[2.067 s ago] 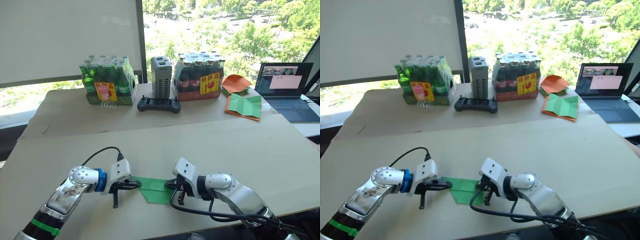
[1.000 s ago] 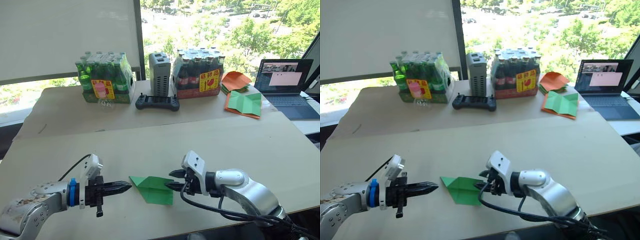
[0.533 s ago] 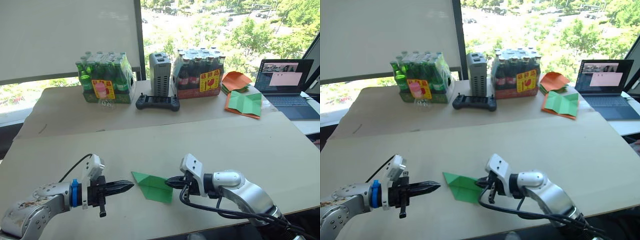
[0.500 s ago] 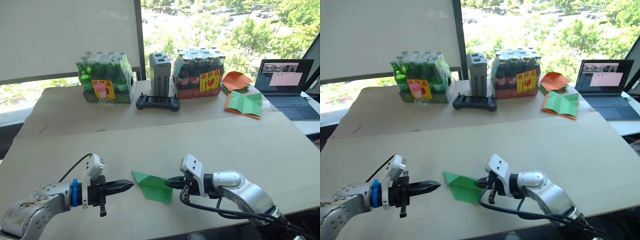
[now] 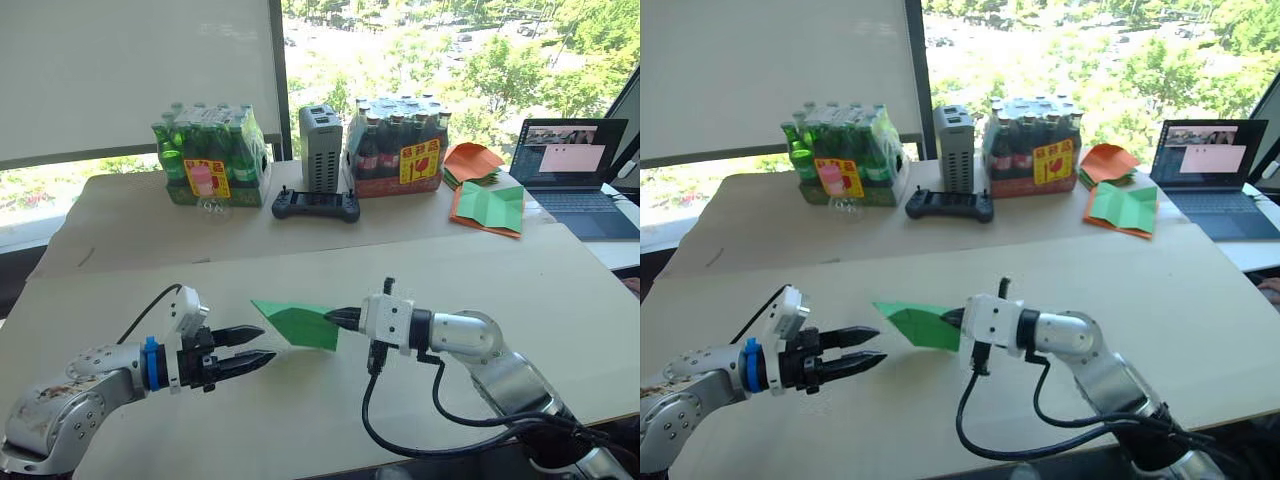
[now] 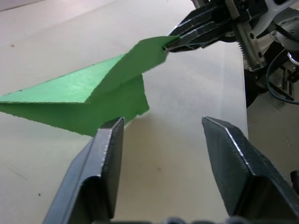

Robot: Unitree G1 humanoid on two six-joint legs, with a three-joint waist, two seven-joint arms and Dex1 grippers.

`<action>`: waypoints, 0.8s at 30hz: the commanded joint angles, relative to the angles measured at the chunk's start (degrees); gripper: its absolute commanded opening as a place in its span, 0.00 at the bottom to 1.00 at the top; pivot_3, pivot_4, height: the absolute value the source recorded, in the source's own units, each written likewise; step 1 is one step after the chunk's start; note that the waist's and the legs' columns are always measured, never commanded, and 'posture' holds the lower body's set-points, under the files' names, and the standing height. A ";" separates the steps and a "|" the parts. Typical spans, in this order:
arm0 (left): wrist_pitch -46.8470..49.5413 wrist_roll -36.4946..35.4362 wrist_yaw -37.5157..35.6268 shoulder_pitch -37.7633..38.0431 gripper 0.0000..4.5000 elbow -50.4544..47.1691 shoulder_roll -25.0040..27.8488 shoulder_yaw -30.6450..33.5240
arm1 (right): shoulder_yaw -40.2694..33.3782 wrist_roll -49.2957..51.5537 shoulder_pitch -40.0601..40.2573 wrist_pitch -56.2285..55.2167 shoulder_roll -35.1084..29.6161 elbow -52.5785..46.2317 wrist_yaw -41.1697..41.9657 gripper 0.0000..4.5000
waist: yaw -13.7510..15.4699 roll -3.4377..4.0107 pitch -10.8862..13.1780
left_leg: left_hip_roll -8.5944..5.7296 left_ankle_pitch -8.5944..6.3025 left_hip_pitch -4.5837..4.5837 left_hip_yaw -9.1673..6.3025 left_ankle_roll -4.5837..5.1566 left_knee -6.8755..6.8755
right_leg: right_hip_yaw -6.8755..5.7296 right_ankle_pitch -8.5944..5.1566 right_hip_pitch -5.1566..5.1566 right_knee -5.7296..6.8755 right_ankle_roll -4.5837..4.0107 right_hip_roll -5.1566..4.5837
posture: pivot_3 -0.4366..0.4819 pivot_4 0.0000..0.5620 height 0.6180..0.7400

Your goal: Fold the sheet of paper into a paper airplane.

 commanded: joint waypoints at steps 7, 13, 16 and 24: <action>1.29 -2.91 1.04 -1.35 0.99 -0.80 0.83 1.93 | 4.93 -22.18 0.44 -30.90 -3.72 12.91 -9.60 0.00 | -0.26 0.00 0.00 | 0.00 0.01 0.03 0.07 -0.02 0.00 | 0.02 0.00 -0.05 0.05 0.00 0.01 | 0.48 0.27 0.96; 1.54 -3.34 1.34 -2.04 0.99 -0.55 0.76 1.15 | 4.49 -18.81 2.85 -35.68 -2.24 11.87 -8.77 0.00 | -0.23 -0.01 0.00 | 0.01 0.01 0.03 0.08 -0.02 0.03 | 0.05 0.00 -0.01 0.02 0.00 0.02 | 0.48 0.27 0.96; 1.78 -3.84 1.47 -2.87 0.99 -0.11 0.75 0.93 | 2.16 -19.79 0.38 -36.51 0.07 12.40 -11.88 0.00 | -0.26 -0.01 0.00 | 0.02 0.01 0.05 0.09 -0.02 0.06 | 0.06 0.00 0.02 0.04 -0.01 0.03 | 0.48 0.27 0.96; 2.04 -4.08 1.81 -4.09 0.99 0.30 0.22 0.18 | 0.73 -28.62 -3.73 -41.41 1.66 15.37 -18.76 0.00 | -0.08 -0.02 0.00 | 0.01 0.02 0.11 0.05 -0.03 0.03 | 0.01 0.01 0.01 0.08 -0.02 0.04 | 0.48 0.27 0.96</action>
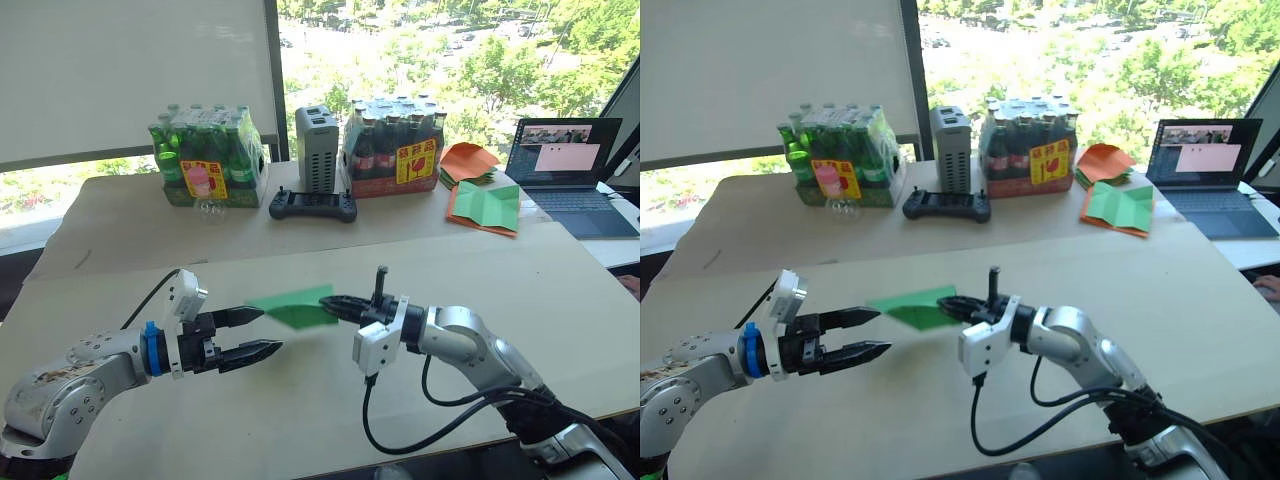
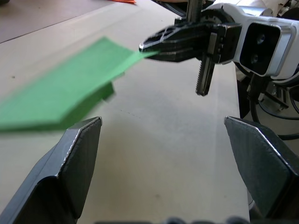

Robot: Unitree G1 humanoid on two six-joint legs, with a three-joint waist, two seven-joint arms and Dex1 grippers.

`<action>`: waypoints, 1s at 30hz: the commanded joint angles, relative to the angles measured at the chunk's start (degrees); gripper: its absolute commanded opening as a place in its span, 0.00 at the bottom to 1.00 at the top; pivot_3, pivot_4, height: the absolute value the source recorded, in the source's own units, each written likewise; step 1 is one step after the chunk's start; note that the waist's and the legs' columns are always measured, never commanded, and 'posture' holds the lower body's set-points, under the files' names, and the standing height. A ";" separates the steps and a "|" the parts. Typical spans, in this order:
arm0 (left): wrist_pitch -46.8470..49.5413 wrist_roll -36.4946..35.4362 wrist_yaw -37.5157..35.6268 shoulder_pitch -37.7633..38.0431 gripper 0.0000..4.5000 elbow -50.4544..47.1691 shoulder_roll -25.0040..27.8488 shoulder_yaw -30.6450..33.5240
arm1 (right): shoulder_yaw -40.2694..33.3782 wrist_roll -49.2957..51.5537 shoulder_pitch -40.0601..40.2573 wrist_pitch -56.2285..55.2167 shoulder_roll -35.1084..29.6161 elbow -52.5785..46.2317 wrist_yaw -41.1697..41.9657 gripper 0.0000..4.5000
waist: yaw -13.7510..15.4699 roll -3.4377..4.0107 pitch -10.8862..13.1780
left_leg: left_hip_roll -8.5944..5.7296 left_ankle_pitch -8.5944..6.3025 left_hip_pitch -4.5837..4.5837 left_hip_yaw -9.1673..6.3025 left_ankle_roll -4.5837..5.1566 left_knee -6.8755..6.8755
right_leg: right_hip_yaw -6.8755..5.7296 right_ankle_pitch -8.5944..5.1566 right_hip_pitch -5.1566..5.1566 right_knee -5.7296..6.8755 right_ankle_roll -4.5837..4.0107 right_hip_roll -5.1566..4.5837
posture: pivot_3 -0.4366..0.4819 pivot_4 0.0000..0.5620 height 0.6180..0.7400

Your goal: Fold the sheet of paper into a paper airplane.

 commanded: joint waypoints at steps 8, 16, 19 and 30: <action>0.56 -0.94 0.02 -0.48 0.99 -1.04 0.08 -0.79 | 5.50 0.81 8.18 -1.46 -1.54 0.18 6.53 0.00 | -0.39 0.00 0.00 | 0.00 0.00 0.00 0.09 0.00 0.04 | 0.07 0.00 0.01 0.00 0.00 0.00 | 0.48 0.27 0.96; 0.74 -0.30 -0.31 0.05 1.00 -1.18 0.39 -1.37 | 3.46 7.04 10.70 5.39 -1.15 -2.13 11.16 0.29 | -0.09 -0.01 0.00 | 0.04 0.00 0.23 0.16 0.00 0.03 | 0.13 0.02 0.16 0.03 -0.05 0.02 | 0.48 0.27 0.96; 0.86 0.02 -0.41 0.10 1.00 -0.97 0.64 -1.74 | 3.60 12.91 11.99 10.80 -2.33 -6.28 16.69 0.51 | -0.02 -0.01 0.00 | 0.05 0.00 0.23 0.16 0.00 0.03 | 0.13 0.02 0.17 0.02 -0.05 0.02 | 0.48 0.27 0.96; -0.16 1.93 -1.58 0.73 0.30 0.15 1.10 -3.85 | -0.68 31.31 10.83 46.02 3.59 -20.59 20.57 0.53 | 0.02 -0.03 0.01 | 0.09 -0.01 0.23 0.15 0.01 -0.03 | 0.13 0.03 0.16 0.01 -0.06 0.02 | 0.48 0.27 0.96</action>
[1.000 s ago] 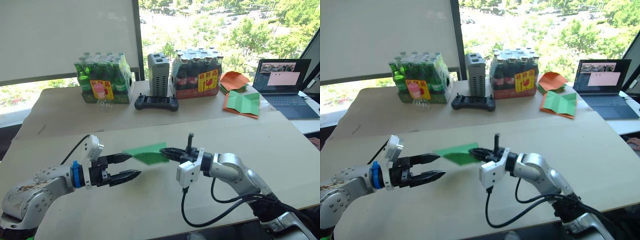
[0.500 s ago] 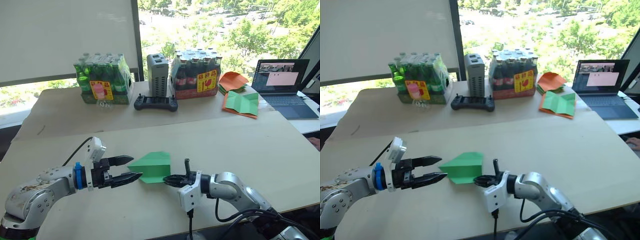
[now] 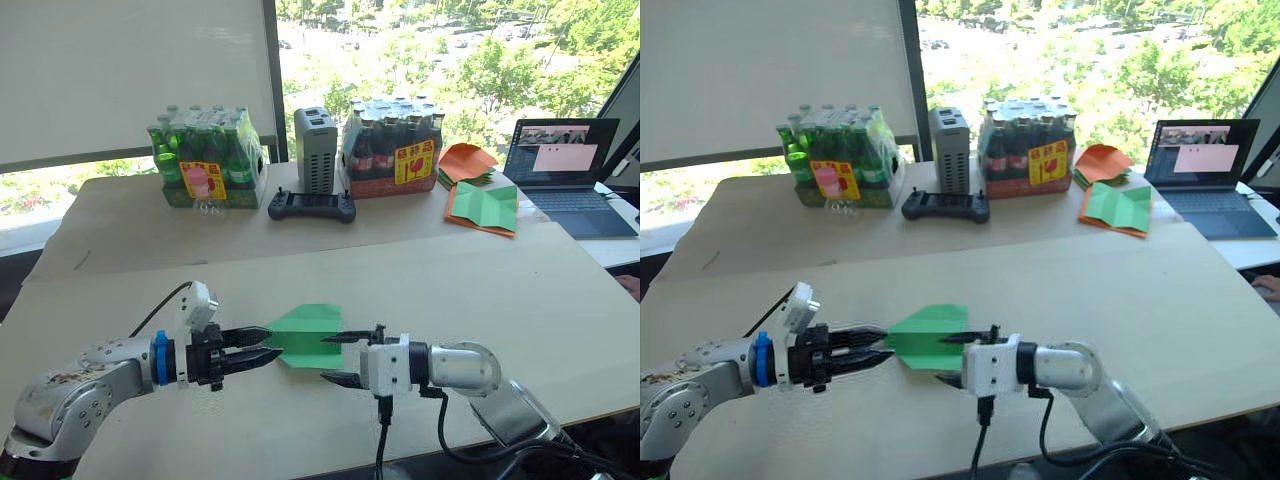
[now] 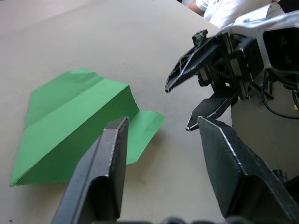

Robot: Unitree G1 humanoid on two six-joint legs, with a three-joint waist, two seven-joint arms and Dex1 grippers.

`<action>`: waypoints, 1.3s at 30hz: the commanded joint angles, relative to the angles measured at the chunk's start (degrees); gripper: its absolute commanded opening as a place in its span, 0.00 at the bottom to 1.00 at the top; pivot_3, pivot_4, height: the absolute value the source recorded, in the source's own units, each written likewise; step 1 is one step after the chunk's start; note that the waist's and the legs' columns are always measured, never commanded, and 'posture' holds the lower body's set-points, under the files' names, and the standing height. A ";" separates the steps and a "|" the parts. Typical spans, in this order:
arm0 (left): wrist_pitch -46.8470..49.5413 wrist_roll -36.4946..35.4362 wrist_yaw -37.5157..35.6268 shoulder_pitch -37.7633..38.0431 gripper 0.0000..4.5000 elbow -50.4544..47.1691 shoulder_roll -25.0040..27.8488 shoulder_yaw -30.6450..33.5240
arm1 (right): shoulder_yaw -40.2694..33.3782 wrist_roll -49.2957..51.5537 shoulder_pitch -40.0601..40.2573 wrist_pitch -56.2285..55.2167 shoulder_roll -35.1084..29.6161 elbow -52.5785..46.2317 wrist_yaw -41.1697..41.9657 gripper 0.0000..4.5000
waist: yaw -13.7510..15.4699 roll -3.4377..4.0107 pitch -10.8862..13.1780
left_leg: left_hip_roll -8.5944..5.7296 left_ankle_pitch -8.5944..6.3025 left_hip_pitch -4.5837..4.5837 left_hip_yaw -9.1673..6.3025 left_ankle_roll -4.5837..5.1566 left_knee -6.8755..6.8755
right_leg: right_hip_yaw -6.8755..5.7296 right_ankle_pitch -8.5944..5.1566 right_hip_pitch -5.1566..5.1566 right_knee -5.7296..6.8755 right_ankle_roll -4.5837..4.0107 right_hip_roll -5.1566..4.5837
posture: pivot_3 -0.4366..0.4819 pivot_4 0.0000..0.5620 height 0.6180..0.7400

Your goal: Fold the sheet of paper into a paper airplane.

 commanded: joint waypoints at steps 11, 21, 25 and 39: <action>-1.62 2.85 0.14 -0.07 0.00 -0.35 0.21 -0.27 | 3.62 0.58 -0.61 21.58 1.23 -0.13 -0.70 0.00 | 0.07 0.00 0.00 | -0.02 0.00 -0.06 -0.03 0.00 -0.04 | -0.04 0.00 -0.09 -0.01 -0.01 -0.02 | 0.48 0.27 0.96; -3.28 6.04 -1.88 -4.40 0.00 2.80 0.33 -3.44 | 5.79 -1.75 1.43 28.46 1.64 2.67 -3.70 0.00 | 0.31 -0.02 -0.02 | -0.02 0.00 0.09 -0.01 0.00 -0.03 | -0.03 0.01 0.06 0.01 -0.01 -0.02 | 0.48 0.27 0.96; -6.83 13.76 -3.31 -13.60 0.00 11.08 -0.79 -10.04 | 6.34 -1.64 1.84 30.25 1.81 1.35 -4.03 0.00 | 0.86 -0.07 -0.04 | -0.05 0.00 0.09 -0.01 0.00 0.03 | -0.06 0.01 0.11 -0.01 -0.01 -0.02 | 0.48 0.27 0.96; -15.02 26.19 -8.99 -22.56 0.00 21.71 -5.89 -20.74 | 7.07 -1.63 1.84 33.98 3.24 -0.74 -6.75 0.00 | -0.04 -0.11 -0.07 | -0.08 -0.01 0.01 -0.04 0.01 0.05 | -0.08 0.01 -0.01 0.03 0.00 -0.04 | 0.48 0.27 0.96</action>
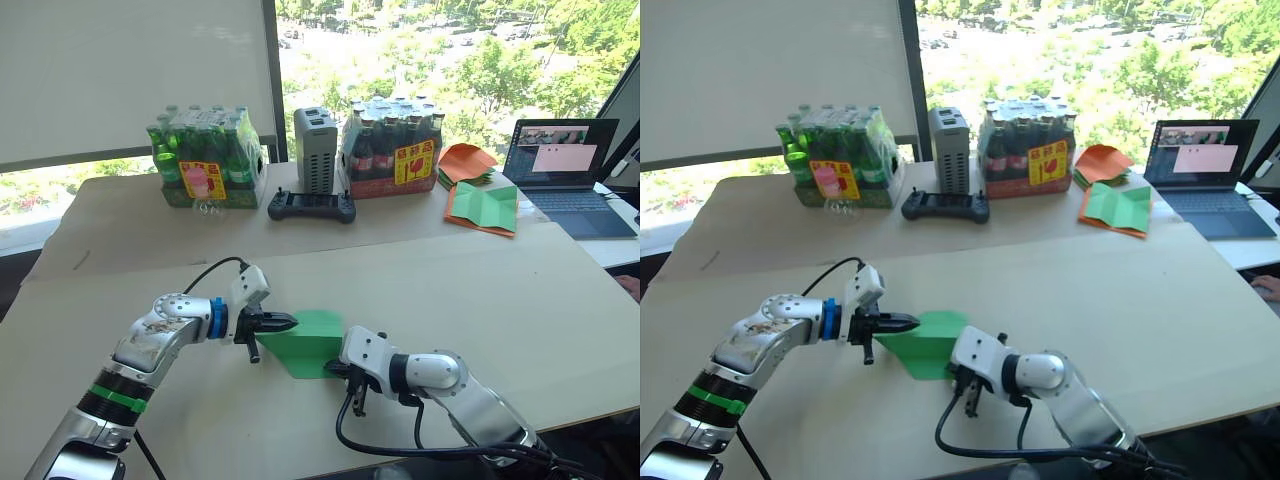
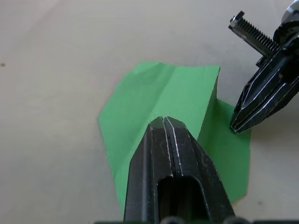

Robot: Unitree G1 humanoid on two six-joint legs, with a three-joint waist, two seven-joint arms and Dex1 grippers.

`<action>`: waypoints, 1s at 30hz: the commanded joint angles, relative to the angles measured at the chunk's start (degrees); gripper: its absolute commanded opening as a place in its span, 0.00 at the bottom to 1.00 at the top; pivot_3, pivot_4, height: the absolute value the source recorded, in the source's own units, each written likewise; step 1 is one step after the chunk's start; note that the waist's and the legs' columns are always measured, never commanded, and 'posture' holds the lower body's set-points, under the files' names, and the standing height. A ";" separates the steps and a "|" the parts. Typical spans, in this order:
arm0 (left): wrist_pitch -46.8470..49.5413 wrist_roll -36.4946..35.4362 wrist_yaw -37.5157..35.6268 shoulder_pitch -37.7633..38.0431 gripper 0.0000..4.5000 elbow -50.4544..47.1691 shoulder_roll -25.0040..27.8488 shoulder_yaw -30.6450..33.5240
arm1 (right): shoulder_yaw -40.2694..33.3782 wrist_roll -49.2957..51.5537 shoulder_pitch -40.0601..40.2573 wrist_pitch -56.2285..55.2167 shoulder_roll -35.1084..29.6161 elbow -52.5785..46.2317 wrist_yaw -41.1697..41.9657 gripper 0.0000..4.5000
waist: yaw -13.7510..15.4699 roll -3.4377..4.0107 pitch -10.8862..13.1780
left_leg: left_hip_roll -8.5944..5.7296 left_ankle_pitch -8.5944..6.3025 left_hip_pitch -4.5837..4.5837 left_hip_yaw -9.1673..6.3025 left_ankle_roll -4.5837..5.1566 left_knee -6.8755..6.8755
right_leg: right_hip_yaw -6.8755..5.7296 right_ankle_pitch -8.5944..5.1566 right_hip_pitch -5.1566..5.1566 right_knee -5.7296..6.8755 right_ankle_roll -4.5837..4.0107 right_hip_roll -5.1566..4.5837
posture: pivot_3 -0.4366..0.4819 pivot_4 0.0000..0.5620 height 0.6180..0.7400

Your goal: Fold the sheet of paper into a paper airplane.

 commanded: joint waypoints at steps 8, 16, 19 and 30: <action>2.29 -1.00 -0.98 4.25 0.00 -7.68 0.64 2.27 | 0.82 -0.13 0.92 3.36 -0.31 1.02 -0.62 0.00 | 0.02 0.00 0.00 | 0.01 0.00 0.02 0.00 0.00 0.01 | 0.01 0.00 0.01 0.04 0.00 0.00 | 0.48 0.27 0.96; 2.92 -1.29 -0.47 5.48 0.00 -9.67 -0.26 2.39 | 0.50 0.10 1.03 3.65 -0.78 0.69 -0.38 0.00 | 0.05 0.00 0.00 | 0.01 0.00 0.02 0.00 0.00 0.04 | 0.01 0.00 0.01 0.06 0.00 0.00 | 0.48 0.27 0.96; 3.59 -1.84 0.04 3.09 0.00 -8.70 -0.84 3.70 | 0.75 0.07 1.26 3.82 -1.02 0.53 -0.37 0.00 | 0.09 0.00 0.00 | 0.00 0.00 0.02 0.00 0.00 0.04 | 0.01 0.00 0.02 0.06 0.00 0.00 | 0.48 0.27 0.96; -2.54 4.67 -1.72 -1.88 0.00 4.18 -4.21 0.32 | 1.02 0.34 0.54 4.58 -1.02 0.39 -0.25 0.00 | 0.14 -0.01 0.00 | -0.02 -0.01 -0.03 -0.05 0.02 0.24 | -0.06 0.00 0.07 0.08 0.00 0.00 | 0.48 0.27 0.96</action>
